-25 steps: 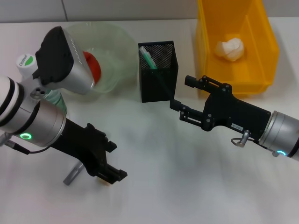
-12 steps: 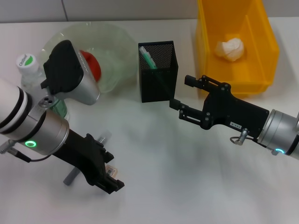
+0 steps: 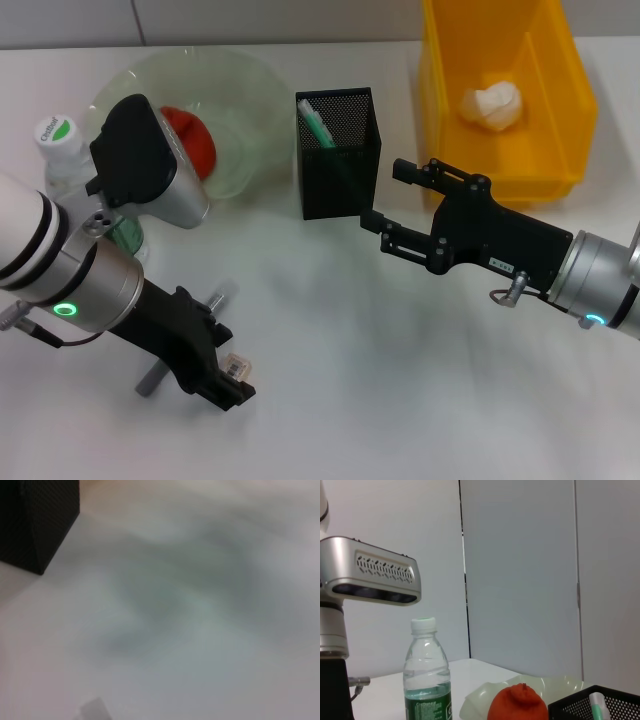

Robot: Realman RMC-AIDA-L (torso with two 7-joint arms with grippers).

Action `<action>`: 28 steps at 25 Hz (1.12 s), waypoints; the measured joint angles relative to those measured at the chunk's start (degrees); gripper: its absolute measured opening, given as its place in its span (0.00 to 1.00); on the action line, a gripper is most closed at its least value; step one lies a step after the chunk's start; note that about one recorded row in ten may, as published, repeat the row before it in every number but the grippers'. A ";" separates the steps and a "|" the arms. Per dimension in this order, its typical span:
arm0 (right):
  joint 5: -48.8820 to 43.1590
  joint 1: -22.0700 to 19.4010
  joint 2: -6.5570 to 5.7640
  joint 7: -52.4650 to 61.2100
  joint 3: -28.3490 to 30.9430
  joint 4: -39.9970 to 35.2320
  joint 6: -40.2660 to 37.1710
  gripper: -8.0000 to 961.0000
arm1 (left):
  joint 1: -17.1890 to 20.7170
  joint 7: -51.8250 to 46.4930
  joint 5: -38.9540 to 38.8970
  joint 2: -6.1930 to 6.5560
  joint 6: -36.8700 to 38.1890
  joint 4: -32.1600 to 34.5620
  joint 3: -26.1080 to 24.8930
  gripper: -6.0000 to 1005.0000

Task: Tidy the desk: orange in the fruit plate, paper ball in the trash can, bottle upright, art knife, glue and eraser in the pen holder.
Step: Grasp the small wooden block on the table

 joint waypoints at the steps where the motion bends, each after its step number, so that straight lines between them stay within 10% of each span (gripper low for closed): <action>1: 0.00 0.04 0.00 0.02 0.00 0.10 0.02 0.76 | 0.00 -0.04 0.28 0.00 -0.01 -0.04 0.15 0.73; 28: 0.00 -0.02 0.00 0.07 0.00 0.17 0.66 0.76 | -2.83 -4.07 3.91 -0.27 0.85 0.24 4.42 0.70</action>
